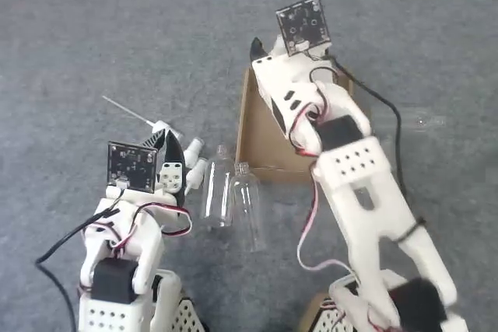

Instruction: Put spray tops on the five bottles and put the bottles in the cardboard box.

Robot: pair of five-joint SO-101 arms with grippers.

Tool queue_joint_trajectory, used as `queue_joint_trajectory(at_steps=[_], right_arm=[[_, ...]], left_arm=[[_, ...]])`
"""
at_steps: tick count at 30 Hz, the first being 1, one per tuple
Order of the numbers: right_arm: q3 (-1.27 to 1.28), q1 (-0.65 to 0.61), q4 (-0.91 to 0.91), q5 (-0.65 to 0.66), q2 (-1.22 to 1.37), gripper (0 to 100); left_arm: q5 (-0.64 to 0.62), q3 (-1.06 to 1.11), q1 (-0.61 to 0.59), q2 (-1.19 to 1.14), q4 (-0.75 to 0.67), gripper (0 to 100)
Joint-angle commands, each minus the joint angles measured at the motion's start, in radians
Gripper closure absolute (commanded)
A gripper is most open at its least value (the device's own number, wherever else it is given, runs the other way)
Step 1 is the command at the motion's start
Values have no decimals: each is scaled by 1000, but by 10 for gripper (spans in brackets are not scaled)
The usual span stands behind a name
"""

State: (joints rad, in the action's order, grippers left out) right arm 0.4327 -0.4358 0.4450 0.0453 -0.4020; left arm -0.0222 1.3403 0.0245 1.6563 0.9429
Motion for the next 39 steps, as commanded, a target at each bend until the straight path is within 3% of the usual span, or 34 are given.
queue_joint_trajectory(at_steps=[1,12,15,22,28,39], right_arm=[[-66,4,102,15,-154,701],[-61,33,513,20,-421,702],[-61,143,615,14,-478,702],[-55,568,696,-2,-403,702],[-83,710,601,-195,-62,702],[-423,708,601,-647,498,700]], left_arm=[[-12,-7,-3,11,-28,988],[-12,-7,-3,11,-28,988],[-12,-7,-3,11,-28,988],[-12,-5,-3,11,-28,988],[-14,4,-2,11,-29,988],[-12,16,3,9,-41,988]])
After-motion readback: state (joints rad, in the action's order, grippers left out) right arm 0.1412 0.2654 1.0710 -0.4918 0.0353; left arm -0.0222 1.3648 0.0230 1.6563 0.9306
